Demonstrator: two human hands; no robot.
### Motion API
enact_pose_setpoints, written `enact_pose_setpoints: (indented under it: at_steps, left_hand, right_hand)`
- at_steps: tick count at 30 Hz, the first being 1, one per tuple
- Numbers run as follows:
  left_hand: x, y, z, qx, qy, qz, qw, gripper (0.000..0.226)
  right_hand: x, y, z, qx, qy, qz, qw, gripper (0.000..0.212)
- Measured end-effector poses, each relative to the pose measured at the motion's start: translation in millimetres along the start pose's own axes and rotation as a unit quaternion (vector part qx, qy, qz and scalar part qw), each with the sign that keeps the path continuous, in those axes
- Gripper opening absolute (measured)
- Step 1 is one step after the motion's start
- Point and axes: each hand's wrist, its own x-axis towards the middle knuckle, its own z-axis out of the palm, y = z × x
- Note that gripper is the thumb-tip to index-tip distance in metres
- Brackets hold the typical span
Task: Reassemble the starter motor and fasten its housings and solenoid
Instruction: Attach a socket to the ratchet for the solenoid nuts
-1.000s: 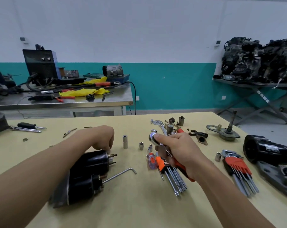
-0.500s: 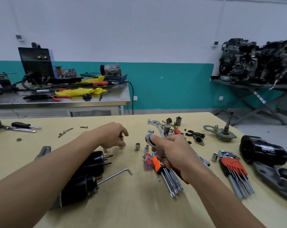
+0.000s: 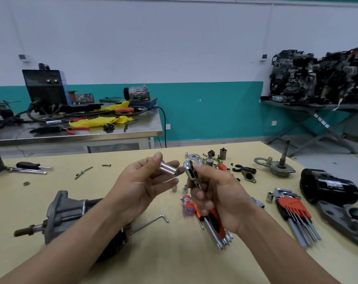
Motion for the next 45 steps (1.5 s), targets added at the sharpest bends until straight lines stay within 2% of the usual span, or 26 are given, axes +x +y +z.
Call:
enact_pose_setpoints:
  at_steps: [2, 3, 6, 7, 12, 17, 21, 26, 30, 33, 36, 38, 39, 41, 45]
  left_hand:
    - [-5, -5, 6, -0.062, 0.05, 0.007, 0.997, 0.026]
    - [-7, -7, 7, -0.043, 0.063, 0.015, 0.997, 0.028]
    - [-9, -15, 8, 0.132, 0.074, 0.052, 0.987, 0.041]
    - [-9, -17, 9, 0.159, 0.066, 0.053, 0.984, 0.043]
    - [-8, -15, 10, 0.187, 0.025, 0.05, 0.981, 0.041]
    - [-10, -16, 13, 0.163, 0.055, 0.035, 0.985, 0.035]
    - [-10, -9, 14, 0.183, 0.073, -0.013, 0.98, 0.034]
    - [-14, 12, 13, 0.189, 0.042, -0.144, 0.97, 0.036]
    - [-19, 25, 19, 0.149, 0.004, -0.227, 0.962, 0.034]
    - [-22, 31, 22, 0.122, 0.02, -0.23, 0.965, 0.034]
    - [-26, 31, 20, 0.133, 0.024, -0.212, 0.968, 0.03]
    - [-30, 30, 14, 0.148, 0.004, -0.194, 0.97, 0.03]
    - [-32, 30, 9, 0.161, -0.004, -0.182, 0.97, 0.033]
    - [-36, 31, -4, 0.228, -0.011, -0.145, 0.963, 0.035]
    - [-41, 22, -24, 0.391, -0.017, -0.055, 0.919, 0.027]
  right_hand:
    - [0, 0, 1, 0.027, -0.01, -0.001, 1.0, 0.036]
    - [1, 1, 1, 0.038, -0.011, -0.001, 0.999, 0.036]
    - [3, 2, 0, 0.062, -0.007, 0.004, 0.998, 0.036]
    - [3, 3, 0, 0.064, -0.007, 0.005, 0.998, 0.036]
    - [6, 10, 3, 0.036, -0.022, 0.02, 0.999, 0.035]
    - [6, 11, 4, 0.029, -0.024, 0.02, 0.999, 0.036]
    - [4, 11, 5, 0.0, -0.026, 0.013, 1.0, 0.037]
    - [4, 12, 4, -0.033, -0.054, 0.002, 0.998, 0.037]
    - [6, 15, 4, -0.026, -0.12, -0.045, 0.991, 0.036]
    - [9, 20, 8, -0.056, -0.079, -0.142, 0.985, 0.025]
    - [9, 28, 14, -0.18, -0.017, -0.292, 0.939, 0.026]
    - [8, 32, 19, -0.23, -0.02, -0.339, 0.912, 0.024]
    - [7, 32, 22, -0.238, -0.021, -0.334, 0.912, 0.019]
    - [7, 34, 28, -0.22, 0.004, -0.281, 0.934, 0.011]
    - [9, 48, 42, -0.167, 0.029, -0.154, 0.973, 0.011]
